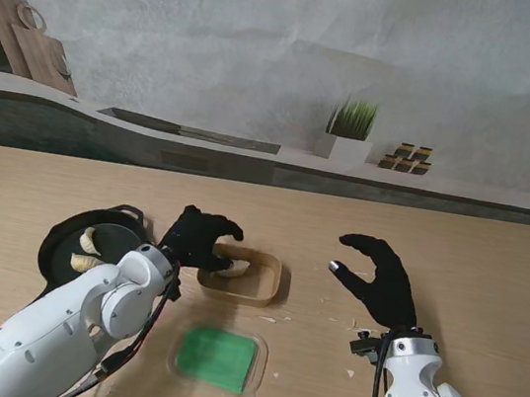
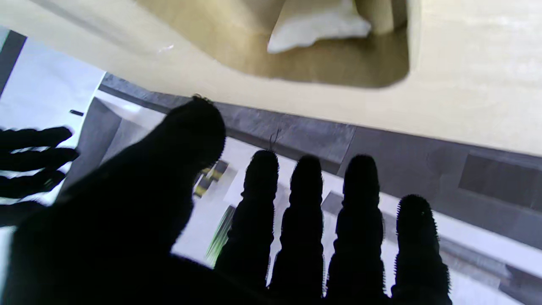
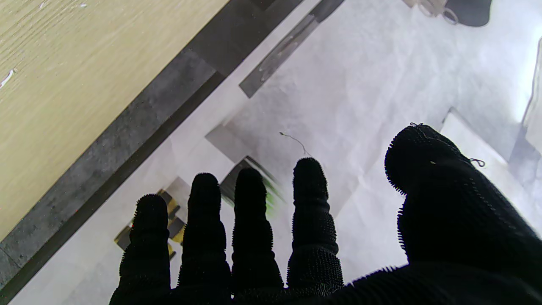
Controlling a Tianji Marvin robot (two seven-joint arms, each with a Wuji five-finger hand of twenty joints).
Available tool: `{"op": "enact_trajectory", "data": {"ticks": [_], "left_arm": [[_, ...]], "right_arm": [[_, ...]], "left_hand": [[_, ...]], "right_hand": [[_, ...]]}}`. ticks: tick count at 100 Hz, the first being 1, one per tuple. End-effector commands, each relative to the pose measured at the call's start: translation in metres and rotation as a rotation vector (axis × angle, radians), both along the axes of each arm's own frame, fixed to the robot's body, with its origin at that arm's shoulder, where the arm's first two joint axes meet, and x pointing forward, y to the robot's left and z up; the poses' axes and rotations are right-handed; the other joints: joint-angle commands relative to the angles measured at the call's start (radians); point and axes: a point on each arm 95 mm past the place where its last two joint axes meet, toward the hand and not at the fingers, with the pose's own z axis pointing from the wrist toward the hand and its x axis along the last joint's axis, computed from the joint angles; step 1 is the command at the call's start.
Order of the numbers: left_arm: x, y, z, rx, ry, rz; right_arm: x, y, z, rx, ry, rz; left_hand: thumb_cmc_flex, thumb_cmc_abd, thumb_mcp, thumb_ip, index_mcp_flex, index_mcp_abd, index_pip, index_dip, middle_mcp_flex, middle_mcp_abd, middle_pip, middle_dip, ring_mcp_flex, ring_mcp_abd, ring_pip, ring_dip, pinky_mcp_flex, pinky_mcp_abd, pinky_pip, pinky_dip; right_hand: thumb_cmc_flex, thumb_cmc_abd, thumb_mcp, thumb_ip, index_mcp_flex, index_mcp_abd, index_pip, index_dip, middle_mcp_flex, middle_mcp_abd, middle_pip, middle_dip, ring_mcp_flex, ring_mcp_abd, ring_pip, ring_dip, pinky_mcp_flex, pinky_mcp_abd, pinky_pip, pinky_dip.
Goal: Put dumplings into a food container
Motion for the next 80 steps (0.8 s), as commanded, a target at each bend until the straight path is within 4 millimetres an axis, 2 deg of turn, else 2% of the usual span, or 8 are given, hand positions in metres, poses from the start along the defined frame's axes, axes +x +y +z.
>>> {"op": "enact_trajectory", "data": {"ticks": [1, 7, 13, 31, 46, 54, 66, 80], "left_arm": [[-0.004, 0.009, 0.018, 0.015, 0.004, -0.022], [-0.009, 0.024, 0.030, 0.044, 0.008, -0.041], [-0.014, 0.043, 0.040, 0.101, 0.001, -0.055], [-0.029, 0.103, 0.055, 0.274, -0.029, -0.012], [-0.045, 0.148, 0.052, 0.436, -0.020, 0.073], [-0.051, 0.165, 0.046, 0.495, 0.005, 0.112], [-0.054, 0.180, 0.037, 0.541, 0.051, 0.185], [-0.052, 0.188, 0.026, 0.568, 0.083, 0.247]], "right_arm": [[-0.003, 0.003, 0.000, 0.008, 0.002, 0.012], [-0.003, 0.003, 0.000, 0.009, -0.002, 0.012], [-0.003, 0.003, 0.001, 0.009, -0.005, 0.012], [-0.003, 0.002, 0.001, 0.009, -0.006, 0.016], [-0.003, 0.002, 0.001, 0.007, -0.007, 0.016], [-0.003, 0.003, 0.001, 0.007, -0.006, 0.017], [-0.003, 0.005, 0.001, 0.006, -0.003, 0.020], [-0.004, 0.005, 0.001, 0.005, -0.006, 0.024]], "left_hand": [[-0.051, 0.021, -0.039, 0.028, -0.081, -0.030, -0.074, -0.037, -0.109, 0.017, -0.058, -0.054, -0.102, -0.006, -0.064, -0.046, -0.032, -0.032, -0.039, -0.025], [-0.043, 0.025, -0.056, 0.024, -0.128, -0.048, -0.124, -0.063, -0.191, 0.005, -0.091, -0.096, -0.177, -0.023, -0.121, -0.092, -0.043, -0.061, -0.068, -0.041], [-0.038, 0.022, -0.053, 0.023, -0.152, -0.056, -0.148, -0.076, -0.222, -0.002, -0.101, -0.111, -0.203, -0.033, -0.140, -0.108, -0.061, -0.065, -0.098, -0.055], [-0.020, 0.007, -0.021, 0.015, -0.193, -0.048, -0.210, -0.112, -0.246, 0.010, -0.086, -0.115, -0.207, -0.045, -0.141, -0.117, -0.049, -0.065, -0.114, -0.058], [-0.025, -0.007, -0.012, 0.005, -0.121, 0.035, -0.090, -0.044, -0.143, 0.013, 0.025, -0.003, -0.104, -0.041, -0.013, -0.028, -0.021, -0.037, -0.078, -0.045], [-0.023, -0.011, -0.013, 0.000, -0.003, 0.046, -0.007, 0.011, -0.041, -0.003, 0.057, 0.042, -0.029, -0.040, 0.042, 0.009, 0.008, -0.040, -0.034, -0.025], [-0.028, -0.001, -0.039, 0.001, 0.048, 0.075, -0.055, -0.018, 0.078, 0.025, 0.039, 0.025, 0.078, -0.027, 0.046, -0.007, 0.035, -0.031, -0.006, -0.008], [-0.028, -0.002, -0.034, 0.000, 0.064, 0.100, -0.074, -0.036, 0.124, 0.033, 0.036, 0.011, 0.142, -0.010, 0.043, -0.021, 0.068, -0.028, 0.010, 0.000]], "right_hand": [[0.002, 0.009, -0.026, 0.046, -0.003, -0.027, -0.007, 0.015, 0.012, 0.006, -0.007, 0.009, 0.017, -0.001, 0.007, 0.019, -0.001, -0.003, 0.014, 0.026], [0.002, 0.009, -0.025, 0.046, -0.002, -0.026, -0.006, 0.016, 0.014, 0.007, -0.006, 0.009, 0.017, 0.000, 0.008, 0.019, 0.000, -0.002, 0.014, 0.026], [0.002, 0.007, -0.024, 0.046, -0.003, -0.026, -0.005, 0.016, 0.015, 0.008, -0.006, 0.009, 0.018, 0.000, 0.008, 0.019, 0.000, 0.000, 0.014, 0.026], [0.000, 0.005, -0.022, 0.046, -0.007, -0.025, -0.005, 0.016, 0.012, 0.007, -0.007, 0.009, 0.018, 0.000, 0.008, 0.019, -0.001, -0.002, 0.013, 0.026], [0.000, 0.004, -0.020, 0.046, -0.007, -0.025, -0.004, 0.017, 0.013, 0.007, -0.005, 0.009, 0.018, 0.001, 0.010, 0.020, 0.000, -0.001, 0.014, 0.026], [-0.001, 0.005, -0.020, 0.046, -0.007, -0.026, -0.003, 0.017, 0.013, 0.006, -0.005, 0.010, 0.019, 0.001, 0.010, 0.020, 0.000, -0.002, 0.014, 0.026], [-0.002, 0.004, -0.019, 0.045, -0.006, -0.025, -0.004, 0.017, 0.013, 0.007, -0.005, 0.009, 0.018, 0.001, 0.010, 0.020, -0.001, -0.001, 0.013, 0.027], [-0.002, 0.004, -0.019, 0.045, -0.006, -0.026, -0.004, 0.017, 0.013, 0.006, -0.006, 0.009, 0.019, 0.001, 0.010, 0.020, -0.001, -0.002, 0.013, 0.027]]}}
